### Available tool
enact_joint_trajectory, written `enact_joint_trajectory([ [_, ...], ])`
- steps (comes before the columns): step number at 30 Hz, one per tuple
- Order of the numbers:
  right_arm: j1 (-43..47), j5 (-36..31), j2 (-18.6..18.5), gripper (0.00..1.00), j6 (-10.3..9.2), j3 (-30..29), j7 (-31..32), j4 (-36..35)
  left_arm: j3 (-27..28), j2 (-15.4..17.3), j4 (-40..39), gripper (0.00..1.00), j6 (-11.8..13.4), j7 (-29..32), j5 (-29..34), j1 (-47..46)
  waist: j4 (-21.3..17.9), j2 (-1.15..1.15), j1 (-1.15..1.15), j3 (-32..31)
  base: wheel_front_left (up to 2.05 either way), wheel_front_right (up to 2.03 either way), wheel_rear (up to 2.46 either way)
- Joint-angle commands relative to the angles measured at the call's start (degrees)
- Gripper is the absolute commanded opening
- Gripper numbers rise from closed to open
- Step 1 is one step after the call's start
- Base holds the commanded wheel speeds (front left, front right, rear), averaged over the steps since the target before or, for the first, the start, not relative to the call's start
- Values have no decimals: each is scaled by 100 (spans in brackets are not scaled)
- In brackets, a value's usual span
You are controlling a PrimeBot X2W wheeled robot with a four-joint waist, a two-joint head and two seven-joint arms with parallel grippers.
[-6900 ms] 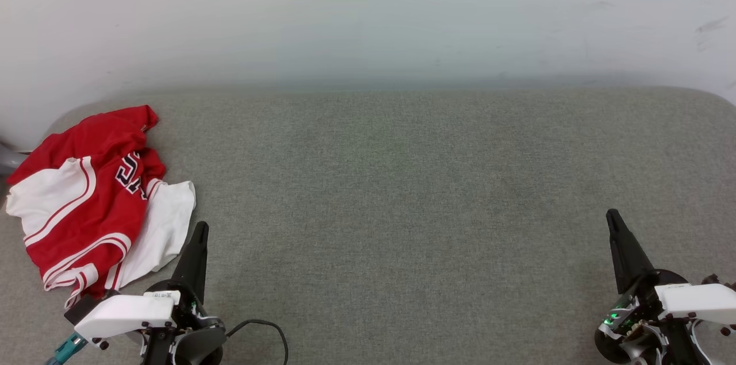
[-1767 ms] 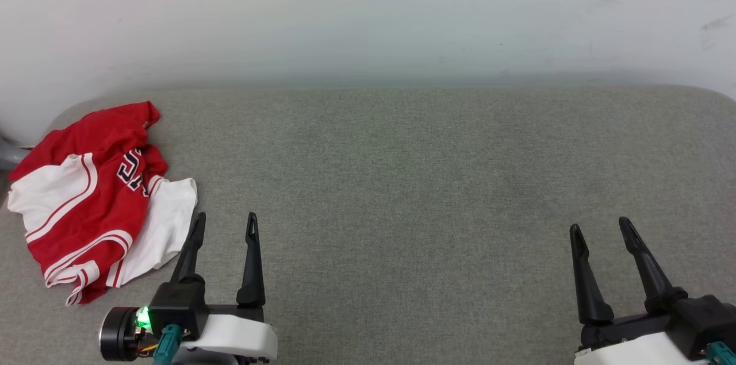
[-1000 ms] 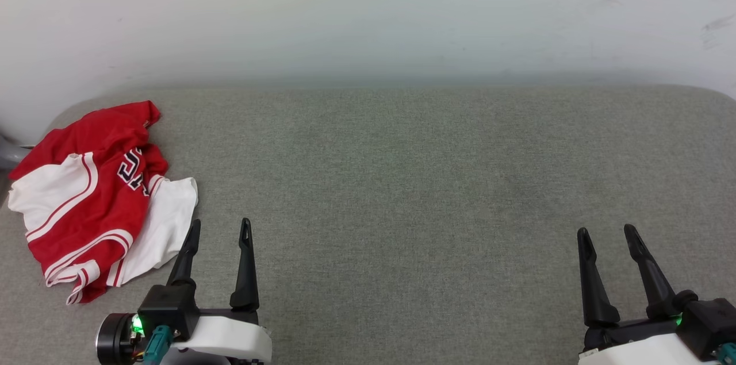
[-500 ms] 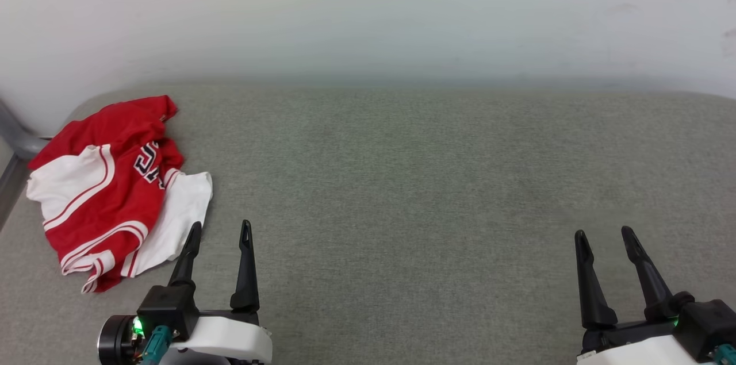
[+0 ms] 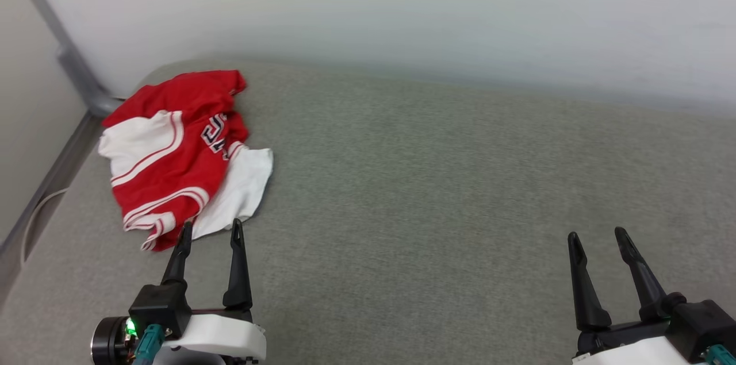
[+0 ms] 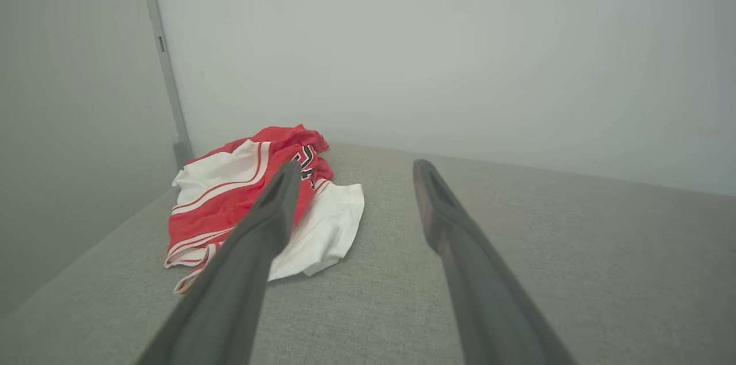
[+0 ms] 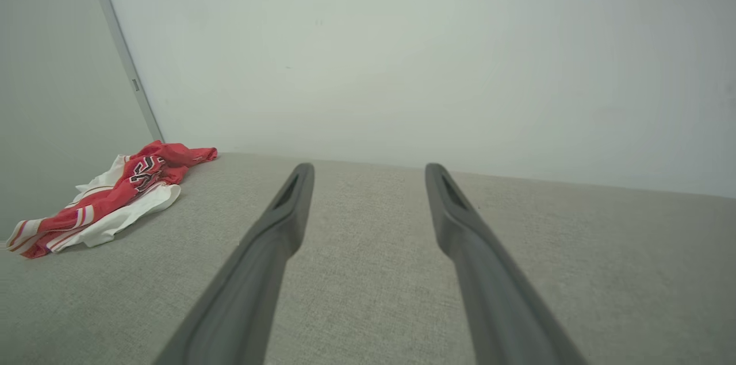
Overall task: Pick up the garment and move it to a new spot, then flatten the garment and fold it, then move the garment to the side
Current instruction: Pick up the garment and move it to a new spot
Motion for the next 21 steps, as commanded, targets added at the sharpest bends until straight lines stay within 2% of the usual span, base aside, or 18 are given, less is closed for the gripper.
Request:
enact_joint_trajectory([
  [1,18,-24,7,100,-2,5,-14,-14,-1,-6,3,100,18,-16,-6,-57,207,0,0,40,0,0,0],
  [2,-13,-65,8,100,-2,24,-14,-14,15,-6,9,100,21,-16,-24,-78,447,0,0,70,0,0,0],
  [10,-62,-168,7,100,-2,92,-14,-22,99,-7,37,100,29,-16,-80,-59,1010,0,0,126,0,0,0],
  [21,-108,-247,7,100,-2,147,-14,-11,223,-6,73,100,25,-16,-314,-12,1522,0,0,177,0,0,0],
])
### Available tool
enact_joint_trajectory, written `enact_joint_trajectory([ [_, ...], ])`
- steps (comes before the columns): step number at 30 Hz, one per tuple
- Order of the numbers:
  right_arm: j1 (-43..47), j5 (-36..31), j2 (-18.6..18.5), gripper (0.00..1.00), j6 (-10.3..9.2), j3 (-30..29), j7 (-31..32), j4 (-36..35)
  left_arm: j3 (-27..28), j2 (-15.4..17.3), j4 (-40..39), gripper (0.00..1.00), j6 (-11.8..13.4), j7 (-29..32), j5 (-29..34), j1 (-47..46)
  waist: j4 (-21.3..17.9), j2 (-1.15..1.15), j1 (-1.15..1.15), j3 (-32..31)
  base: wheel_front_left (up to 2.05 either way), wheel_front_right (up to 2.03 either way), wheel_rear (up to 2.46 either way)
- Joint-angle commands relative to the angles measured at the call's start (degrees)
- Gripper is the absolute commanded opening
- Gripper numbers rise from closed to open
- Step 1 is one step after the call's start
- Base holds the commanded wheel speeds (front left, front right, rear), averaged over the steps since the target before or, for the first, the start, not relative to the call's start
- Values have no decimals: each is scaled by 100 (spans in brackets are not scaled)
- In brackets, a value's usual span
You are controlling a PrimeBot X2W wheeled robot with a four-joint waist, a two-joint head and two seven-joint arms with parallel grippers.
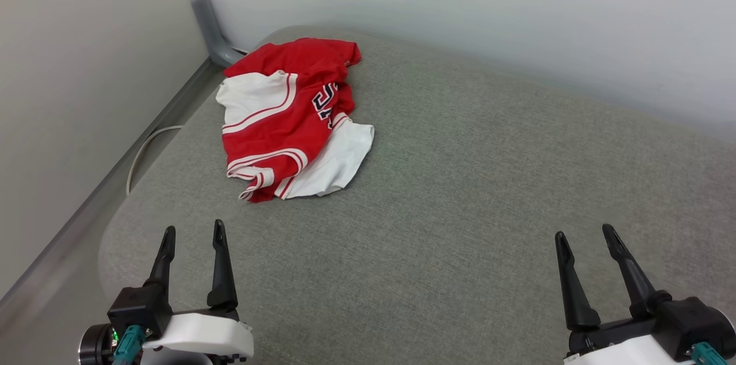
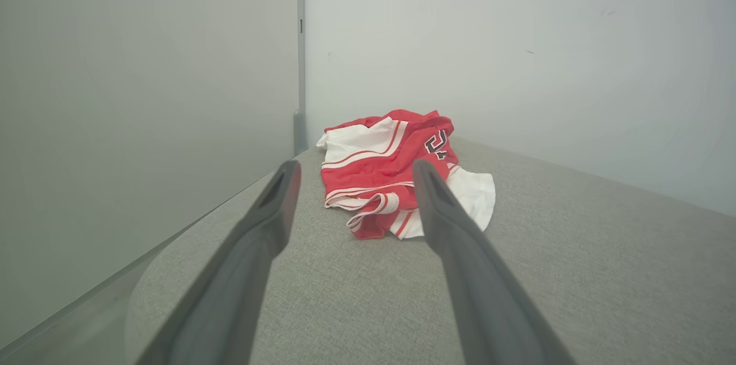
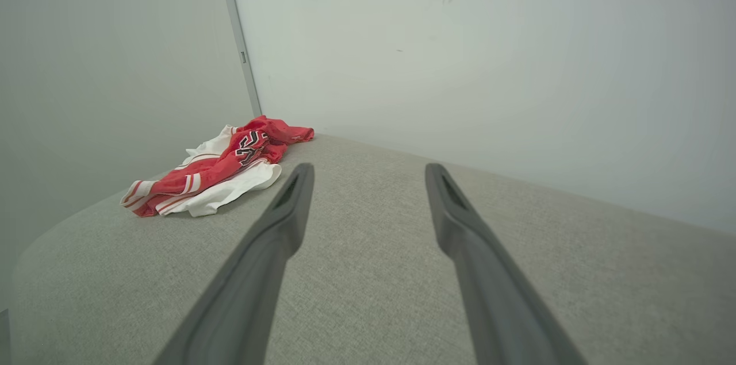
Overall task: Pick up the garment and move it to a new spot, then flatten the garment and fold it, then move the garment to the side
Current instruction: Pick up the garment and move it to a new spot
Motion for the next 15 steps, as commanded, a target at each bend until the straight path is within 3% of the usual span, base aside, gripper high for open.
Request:
enact_joint_trajectory([
  [1,-48,-1,7,100,-2,3,-14,-3,13,-7,9,100,2,-16,-16,8,62,0,0,-6,0,0,0],
  [10,-28,4,7,100,-2,49,-14,32,130,-7,112,100,-67,-16,-78,10,140,0,0,-56,0,0,0],
  [15,-121,-72,7,100,-3,89,-14,-21,345,-7,231,100,-286,-16,-5,-408,33,0,0,79,0,0,0],
])
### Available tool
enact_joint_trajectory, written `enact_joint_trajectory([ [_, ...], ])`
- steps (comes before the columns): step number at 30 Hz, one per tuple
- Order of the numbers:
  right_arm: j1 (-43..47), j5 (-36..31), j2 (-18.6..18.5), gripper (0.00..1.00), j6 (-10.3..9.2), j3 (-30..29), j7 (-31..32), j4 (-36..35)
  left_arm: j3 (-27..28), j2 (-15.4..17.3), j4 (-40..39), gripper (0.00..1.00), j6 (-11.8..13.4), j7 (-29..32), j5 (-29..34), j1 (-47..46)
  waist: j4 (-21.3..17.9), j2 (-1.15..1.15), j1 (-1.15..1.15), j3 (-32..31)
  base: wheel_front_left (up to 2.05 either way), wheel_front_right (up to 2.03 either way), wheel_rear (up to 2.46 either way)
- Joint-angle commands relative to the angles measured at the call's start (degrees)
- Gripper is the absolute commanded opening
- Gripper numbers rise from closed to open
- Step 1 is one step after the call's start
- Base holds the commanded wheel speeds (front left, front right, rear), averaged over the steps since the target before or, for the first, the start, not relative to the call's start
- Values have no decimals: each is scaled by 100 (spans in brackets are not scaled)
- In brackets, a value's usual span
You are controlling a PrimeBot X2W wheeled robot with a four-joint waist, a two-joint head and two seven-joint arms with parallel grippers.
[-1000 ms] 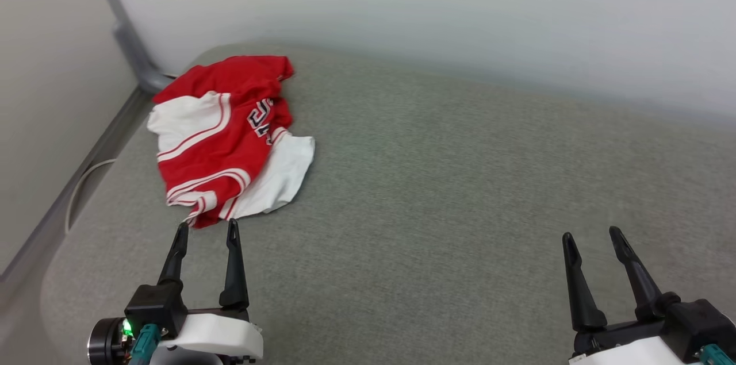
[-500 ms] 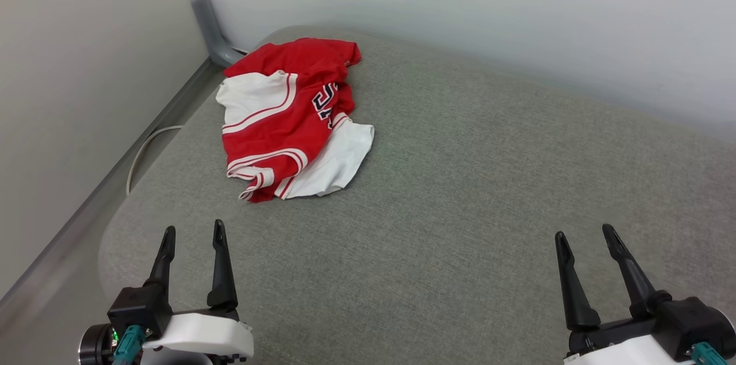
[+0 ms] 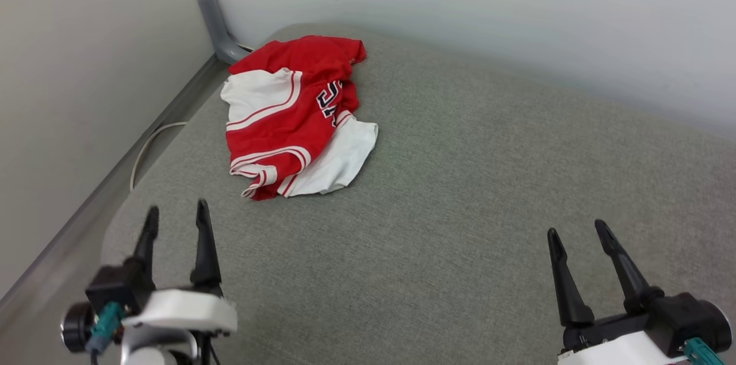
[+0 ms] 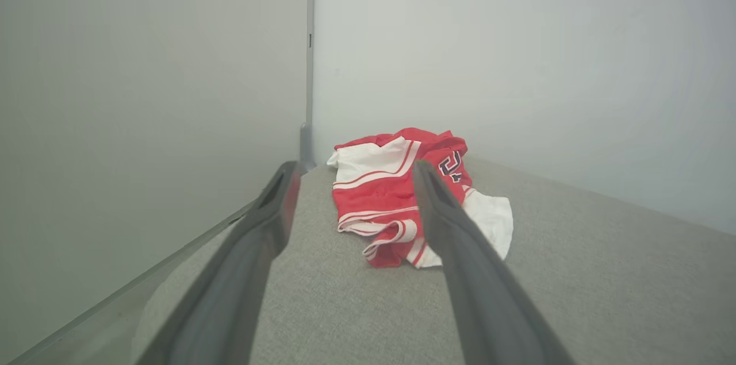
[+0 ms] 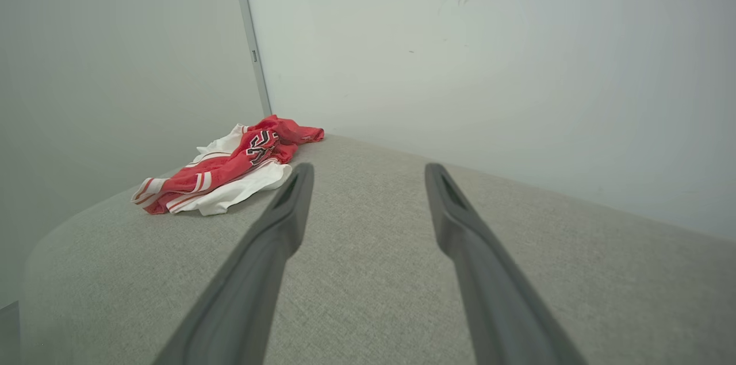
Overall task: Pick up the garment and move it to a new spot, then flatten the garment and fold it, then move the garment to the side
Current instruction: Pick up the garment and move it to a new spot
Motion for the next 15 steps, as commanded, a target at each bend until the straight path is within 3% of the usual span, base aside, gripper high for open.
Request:
enact_joint_trajectory([
  [1,-113,-50,7,100,-4,2,-14,-47,98,15,22,100,-91,-16,67,-255,-97,0,0,113,0,0,0],
  [9,-489,-411,7,100,-4,71,-14,-299,656,417,290,100,-513,-16,124,-1720,-638,0,0,737,0,0,0],
  [15,-735,-650,7,100,-4,112,-14,-552,710,962,806,100,-667,-16,-64,-2816,-1012,0,0,1219,0,0,0],
])
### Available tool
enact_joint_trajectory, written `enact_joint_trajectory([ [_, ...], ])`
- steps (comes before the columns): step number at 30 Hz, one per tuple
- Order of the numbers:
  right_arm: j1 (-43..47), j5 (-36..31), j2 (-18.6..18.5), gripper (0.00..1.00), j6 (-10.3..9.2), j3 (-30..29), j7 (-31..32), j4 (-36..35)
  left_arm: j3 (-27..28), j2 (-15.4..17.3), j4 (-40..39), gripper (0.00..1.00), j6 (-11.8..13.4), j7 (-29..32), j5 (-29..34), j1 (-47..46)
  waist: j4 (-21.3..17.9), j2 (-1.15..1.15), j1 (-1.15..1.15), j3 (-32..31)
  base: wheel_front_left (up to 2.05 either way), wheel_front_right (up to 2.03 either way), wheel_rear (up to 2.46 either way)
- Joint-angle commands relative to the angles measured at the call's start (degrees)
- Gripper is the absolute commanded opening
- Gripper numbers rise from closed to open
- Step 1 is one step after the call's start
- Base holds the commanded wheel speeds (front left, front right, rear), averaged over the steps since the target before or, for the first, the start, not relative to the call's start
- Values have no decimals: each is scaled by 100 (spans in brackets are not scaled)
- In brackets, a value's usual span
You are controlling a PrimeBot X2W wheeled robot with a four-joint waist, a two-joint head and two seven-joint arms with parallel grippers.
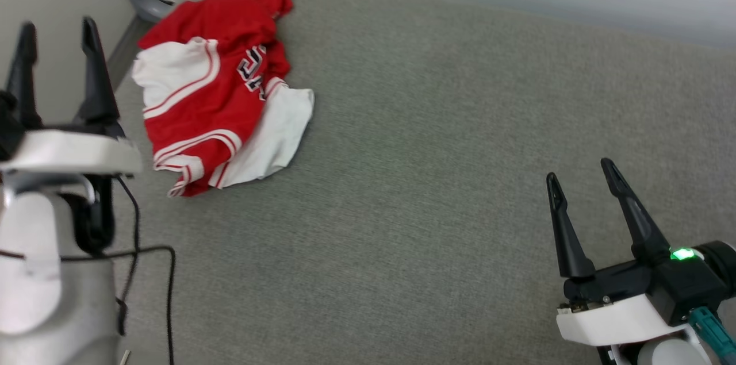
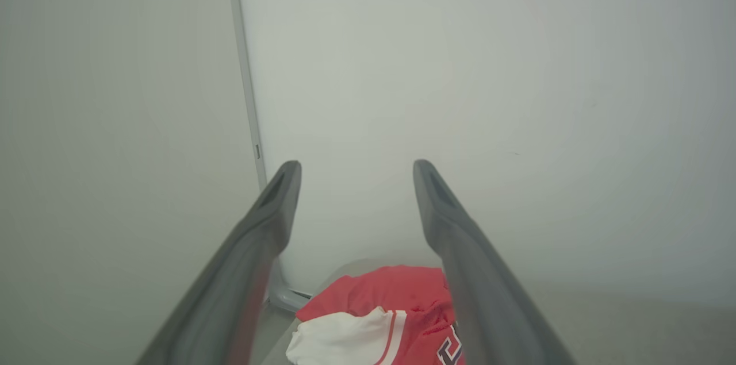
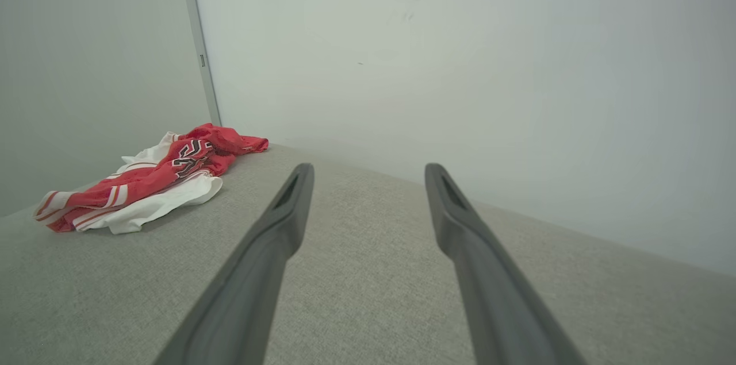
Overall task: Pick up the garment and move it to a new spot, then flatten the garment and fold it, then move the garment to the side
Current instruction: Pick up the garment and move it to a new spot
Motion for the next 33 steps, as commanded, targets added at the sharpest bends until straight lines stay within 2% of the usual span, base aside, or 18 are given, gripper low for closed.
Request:
enact_joint_trajectory([
  [1,-115,-56,5,100,-4,6,-14,-81,-90,192,156,100,-32,-15,-36,-279,-304,0,-1,339,0,0,0],
  [4,-210,-133,5,100,-4,-2,-14,-209,-345,602,562,100,-57,27,-217,-759,-437,0,-1,533,0,0,0],
  [7,-267,-199,5,100,-4,-33,-14,-330,-899,1039,855,100,-58,309,-582,-1210,-518,0,-1,688,0,0,0],
  [10,-347,-240,5,100,-4,-53,-14,-438,-1456,1481,1088,100,-59,816,-1122,-1562,-585,0,-1,859,0,0,0],
  [15,-472,-291,5,100,-4,-54,-14,-523,-2388,2125,1342,100,-59,1993,-2117,-2002,-698,0,-1,1090,0,0,0],
  [19,-532,-291,5,100,-4,-87,-14,-538,-3113,2480,1445,100,-61,3333,-2999,-2172,-783,0,-1,1227,0,0,0],
  [20,-532,-291,5,100,-4,-87,-14,-538,-3113,2480,1445,100,-61,3333,-2999,-2172,-783,0,-1,1227,0,0,0],
  [25,-633,-312,5,100,-4,-136,-14,-560,-3883,2908,1318,100,-60,4636,-3709,-2314,-885,0,-1,1401,0,0,0],
  [28,-712,-292,5,100,-4,-159,-14,-573,-4228,3138,1306,100,-60,5085,-3880,-2422,-952,0,-1,1501,0,0,0],
  [33,-809,-232,5,100,-4,-244,-14,-595,-4681,3202,1445,100,-61,5493,-4159,-2382,-1046,0,-1,1645,0,0,0],
])
